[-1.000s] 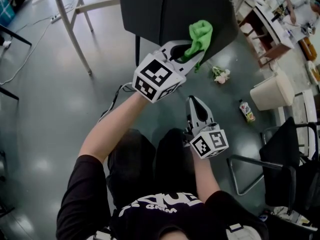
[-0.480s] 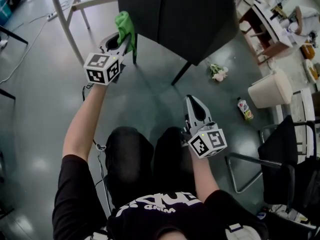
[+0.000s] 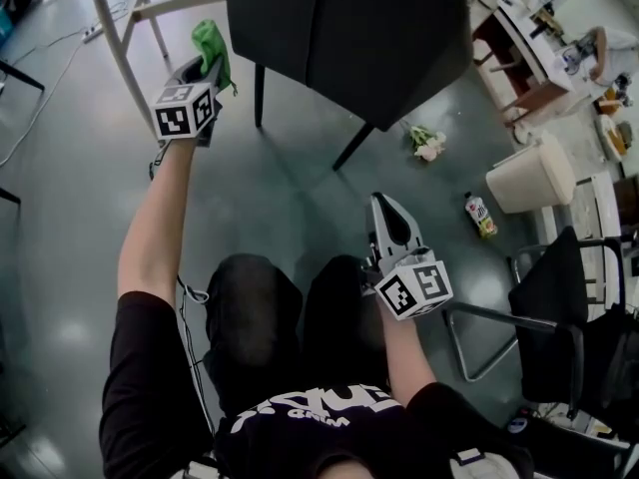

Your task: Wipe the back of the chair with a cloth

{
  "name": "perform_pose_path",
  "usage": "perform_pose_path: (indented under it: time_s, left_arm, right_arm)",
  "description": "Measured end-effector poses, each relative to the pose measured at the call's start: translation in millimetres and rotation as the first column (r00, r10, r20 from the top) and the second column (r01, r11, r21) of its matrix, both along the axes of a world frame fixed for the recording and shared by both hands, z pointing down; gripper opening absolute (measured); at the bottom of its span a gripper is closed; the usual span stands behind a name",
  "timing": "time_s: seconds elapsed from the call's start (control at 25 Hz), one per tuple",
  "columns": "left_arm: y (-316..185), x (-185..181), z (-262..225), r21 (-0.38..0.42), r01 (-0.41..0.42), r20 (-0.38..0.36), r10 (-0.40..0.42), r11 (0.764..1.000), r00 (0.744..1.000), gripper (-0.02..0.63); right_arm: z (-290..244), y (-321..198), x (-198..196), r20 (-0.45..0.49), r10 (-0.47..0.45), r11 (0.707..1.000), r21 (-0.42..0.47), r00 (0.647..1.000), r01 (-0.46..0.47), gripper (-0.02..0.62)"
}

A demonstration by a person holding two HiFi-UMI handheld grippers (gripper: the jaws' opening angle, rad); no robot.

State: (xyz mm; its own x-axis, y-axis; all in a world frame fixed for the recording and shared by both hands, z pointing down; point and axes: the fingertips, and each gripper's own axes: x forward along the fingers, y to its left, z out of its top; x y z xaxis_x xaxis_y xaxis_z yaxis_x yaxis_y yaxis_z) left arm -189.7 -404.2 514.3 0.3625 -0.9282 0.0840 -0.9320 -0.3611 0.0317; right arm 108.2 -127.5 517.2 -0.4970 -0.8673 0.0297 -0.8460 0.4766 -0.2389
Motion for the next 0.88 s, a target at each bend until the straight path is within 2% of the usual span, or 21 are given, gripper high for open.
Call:
perform_pose_path:
  time_s: [0.2,0.44,0.56,0.68,0.88]
  left_arm:
    - [6.8,26.6,5.6,-0.003,-0.041,-0.025,0.041,0.999,0.999,0.063]
    - [30.2,99.9,3.7,0.021,-0.198,-0.012,0.198,0.98,0.98,0.063]
    - [49.0,145.6,-0.7,0.045,-0.287,-0.015,0.288,0.957,0.958,0.063]
    - [71.5,188.3,-7.2,0.067,-0.379,-0.02,0.381,0.923,0.924,0.063]
    - [104.6,239.8,-16.2,0.091,-0.493,-0.004,0.496,0.865,0.868,0.063]
  right_arm:
    - [1.0,-0.4,5.1,-0.001,0.009,1.0,-0.002,1.0,-0.009,-0.003]
    - [-0.9,2.3,4.0,-0.002,0.002,1.0,0.006,1.0,-0.002,-0.003]
    - [-0.2,4.6,8.0,0.001,0.008,1.0,0.007,1.0,-0.008,-0.003]
    - [0.1,8.0,10.1,0.004,0.009,1.0,0.008,1.0,-0.009,-0.003]
    - [3.2,12.1,14.1,0.01,0.015,1.0,0.003,1.0,-0.016,-0.003]
